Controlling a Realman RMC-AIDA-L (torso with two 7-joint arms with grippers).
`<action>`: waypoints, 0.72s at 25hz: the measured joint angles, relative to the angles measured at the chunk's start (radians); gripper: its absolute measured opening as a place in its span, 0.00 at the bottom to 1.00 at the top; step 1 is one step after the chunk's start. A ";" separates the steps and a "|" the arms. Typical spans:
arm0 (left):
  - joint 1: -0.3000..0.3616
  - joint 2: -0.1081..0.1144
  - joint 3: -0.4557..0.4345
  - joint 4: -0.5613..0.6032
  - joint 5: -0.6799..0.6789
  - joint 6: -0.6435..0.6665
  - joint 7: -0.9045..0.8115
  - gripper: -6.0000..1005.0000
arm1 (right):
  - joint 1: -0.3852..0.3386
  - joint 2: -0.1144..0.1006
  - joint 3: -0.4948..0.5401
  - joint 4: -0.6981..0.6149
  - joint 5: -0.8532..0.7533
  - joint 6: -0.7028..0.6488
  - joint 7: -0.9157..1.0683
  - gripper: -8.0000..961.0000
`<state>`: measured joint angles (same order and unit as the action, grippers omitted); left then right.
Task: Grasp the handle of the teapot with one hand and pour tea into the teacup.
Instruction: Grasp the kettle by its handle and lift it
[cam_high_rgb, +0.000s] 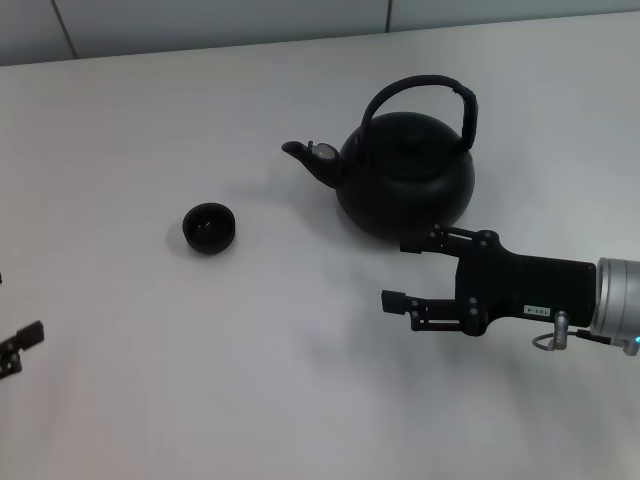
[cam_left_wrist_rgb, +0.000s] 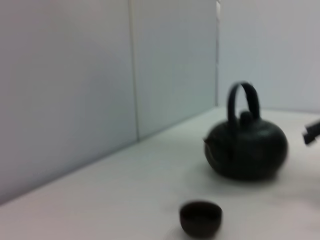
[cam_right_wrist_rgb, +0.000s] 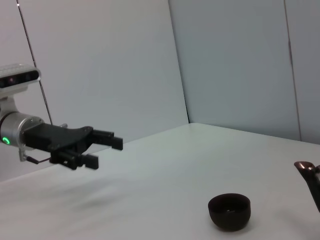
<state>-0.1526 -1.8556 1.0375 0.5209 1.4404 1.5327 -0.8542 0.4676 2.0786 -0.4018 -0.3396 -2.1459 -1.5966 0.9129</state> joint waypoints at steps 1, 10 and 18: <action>0.004 0.003 -0.013 0.009 0.028 -0.003 0.001 0.79 | -0.001 0.000 0.000 0.000 0.000 0.005 0.000 0.86; -0.006 0.001 -0.050 0.014 0.074 -0.009 0.003 0.79 | -0.003 0.001 0.000 0.028 0.007 0.029 -0.023 0.86; -0.009 -0.009 -0.077 0.020 0.075 -0.011 0.009 0.79 | -0.068 0.004 0.000 0.195 0.247 0.034 -0.307 0.86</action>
<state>-0.1614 -1.8650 0.9604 0.5412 1.5152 1.5218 -0.8450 0.4001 2.0829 -0.4018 -0.1441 -1.8988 -1.5629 0.6060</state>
